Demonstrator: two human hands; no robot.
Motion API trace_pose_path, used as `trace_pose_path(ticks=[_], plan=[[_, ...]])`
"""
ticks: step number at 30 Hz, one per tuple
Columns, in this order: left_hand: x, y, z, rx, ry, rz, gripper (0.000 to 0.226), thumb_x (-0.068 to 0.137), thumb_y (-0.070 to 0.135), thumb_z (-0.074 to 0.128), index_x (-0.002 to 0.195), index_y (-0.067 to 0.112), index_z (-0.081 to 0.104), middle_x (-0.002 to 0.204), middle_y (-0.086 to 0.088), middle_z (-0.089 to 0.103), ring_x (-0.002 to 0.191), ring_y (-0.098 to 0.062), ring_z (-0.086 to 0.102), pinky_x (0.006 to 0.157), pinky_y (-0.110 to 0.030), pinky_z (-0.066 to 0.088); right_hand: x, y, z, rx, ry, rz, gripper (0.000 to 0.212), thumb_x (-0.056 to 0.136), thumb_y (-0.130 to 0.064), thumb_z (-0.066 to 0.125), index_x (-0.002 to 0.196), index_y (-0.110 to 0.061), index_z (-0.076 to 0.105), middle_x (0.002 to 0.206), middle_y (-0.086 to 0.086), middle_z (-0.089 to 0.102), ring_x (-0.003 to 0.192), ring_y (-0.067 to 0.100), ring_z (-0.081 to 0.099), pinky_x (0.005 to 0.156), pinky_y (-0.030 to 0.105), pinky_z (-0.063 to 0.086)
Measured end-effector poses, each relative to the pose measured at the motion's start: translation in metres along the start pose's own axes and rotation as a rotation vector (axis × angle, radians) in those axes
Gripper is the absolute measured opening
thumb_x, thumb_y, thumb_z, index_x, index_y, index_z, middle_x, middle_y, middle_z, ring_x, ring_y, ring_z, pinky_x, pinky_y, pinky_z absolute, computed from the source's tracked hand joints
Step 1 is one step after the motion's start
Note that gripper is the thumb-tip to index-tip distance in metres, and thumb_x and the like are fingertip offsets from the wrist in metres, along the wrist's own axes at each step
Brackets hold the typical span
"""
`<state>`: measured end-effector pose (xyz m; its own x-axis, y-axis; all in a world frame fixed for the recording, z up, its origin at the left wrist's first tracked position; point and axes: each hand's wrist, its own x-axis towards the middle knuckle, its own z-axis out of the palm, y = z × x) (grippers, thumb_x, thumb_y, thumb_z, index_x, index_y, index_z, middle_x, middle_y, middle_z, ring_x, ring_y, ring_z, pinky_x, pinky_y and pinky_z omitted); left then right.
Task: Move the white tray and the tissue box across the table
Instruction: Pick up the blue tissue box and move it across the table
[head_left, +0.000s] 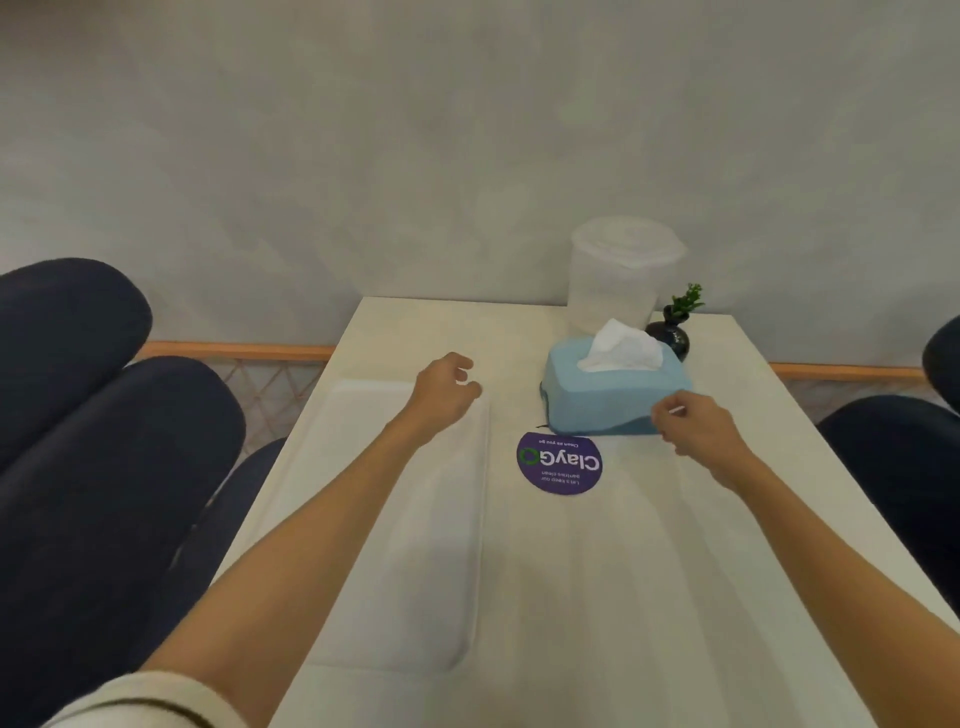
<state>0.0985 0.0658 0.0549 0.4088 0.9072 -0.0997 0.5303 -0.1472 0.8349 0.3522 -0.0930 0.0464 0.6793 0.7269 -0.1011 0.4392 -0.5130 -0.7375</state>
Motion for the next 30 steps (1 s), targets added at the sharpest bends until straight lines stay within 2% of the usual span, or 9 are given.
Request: trace_pose_path(ticks=[4,7,12,15,19,23,26,28,30], plan=[[0.018,0.026,0.028,-0.155,-0.132,-0.129,0.04,0.089,0.019,0.061,0.128,0.01,0.053,0.121,-0.01,0.058,0.102,-0.023,0.055,0.089,-0.035,0.046,0.018,0.011,-0.006,0.02,0.048,0.052,0.034,0.091,-0.018,0.052,0.122,-0.005,0.049,0.121,0.023,0.058,0.092,0.029,0.052,0.072,0.032,0.041],[0.029,0.039,0.045,-0.212,-0.192,-0.211,0.039,0.092,0.022,0.059,0.128,0.009,0.05,0.119,-0.009,0.055,0.103,-0.023,0.053,0.087,-0.036,0.045,0.031,0.014,-0.008,0.063,0.097,0.109,0.046,0.096,-0.024,0.047,0.135,-0.004,0.038,0.133,0.024,0.05,0.108,0.035,0.052,0.078,0.034,0.04],[0.042,0.047,0.075,-0.224,-0.248,-0.318,0.061,0.096,0.041,0.048,0.145,0.008,0.033,0.146,-0.01,0.042,0.131,-0.028,0.044,0.108,-0.045,0.039,0.059,0.02,-0.01,0.185,0.057,0.188,0.055,0.096,-0.038,0.043,0.142,-0.009,0.034,0.143,0.018,0.042,0.123,0.035,0.046,0.09,0.042,0.043],[0.05,0.048,0.092,-0.218,-0.242,-0.374,0.07,0.096,0.051,0.037,0.149,0.007,0.024,0.154,-0.01,0.034,0.136,-0.032,0.038,0.11,-0.047,0.035,0.075,0.025,-0.008,0.282,0.024,0.242,0.057,0.094,-0.043,0.044,0.141,-0.011,0.037,0.143,0.013,0.043,0.124,0.033,0.045,0.1,0.048,0.042],[0.066,0.039,0.109,-0.271,-0.199,-0.451,0.069,0.095,0.057,0.032,0.141,0.006,0.035,0.126,-0.011,0.051,0.115,-0.028,0.051,0.096,-0.04,0.042,0.093,0.033,-0.003,0.43,-0.047,0.311,0.054,0.093,-0.046,0.042,0.135,-0.011,0.042,0.133,0.011,0.049,0.118,0.032,0.049,0.091,0.045,0.044],[0.077,0.038,0.121,-0.324,-0.182,-0.472,0.056,0.096,0.056,0.027,0.107,0.007,0.052,0.08,-0.003,0.052,0.074,-0.018,0.052,0.07,-0.029,0.047,0.105,0.041,0.001,0.528,-0.085,0.336,0.054,0.094,-0.048,0.041,0.132,-0.01,0.046,0.121,0.01,0.053,0.115,0.032,0.052,0.093,0.045,0.047],[0.078,0.041,0.129,-0.343,-0.192,-0.485,0.058,0.097,0.056,0.022,0.09,0.009,0.055,0.07,-0.002,0.054,0.061,-0.014,0.05,0.052,-0.025,0.041,0.109,0.045,0.006,0.541,-0.094,0.33,0.05,0.093,-0.051,0.039,0.125,-0.014,0.049,0.117,0.01,0.055,0.111,0.031,0.053,0.099,0.05,0.047],[0.08,0.041,0.134,-0.341,-0.181,-0.49,0.059,0.096,0.057,0.021,0.087,0.01,0.055,0.069,-0.003,0.053,0.058,-0.015,0.048,0.051,-0.024,0.04,0.109,0.048,0.009,0.545,-0.084,0.324,0.049,0.092,-0.053,0.038,0.125,-0.018,0.049,0.117,0.008,0.055,0.11,0.029,0.053,0.101,0.051,0.046],[0.08,0.041,0.139,-0.338,-0.188,-0.477,0.059,0.095,0.059,0.024,0.099,0.009,0.054,0.081,-0.005,0.058,0.066,-0.016,0.053,0.058,-0.026,0.047,0.108,0.049,0.012,0.543,-0.064,0.317,0.053,0.091,-0.054,0.039,0.132,-0.02,0.048,0.119,0.005,0.053,0.112,0.028,0.051,0.102,0.051,0.044]])
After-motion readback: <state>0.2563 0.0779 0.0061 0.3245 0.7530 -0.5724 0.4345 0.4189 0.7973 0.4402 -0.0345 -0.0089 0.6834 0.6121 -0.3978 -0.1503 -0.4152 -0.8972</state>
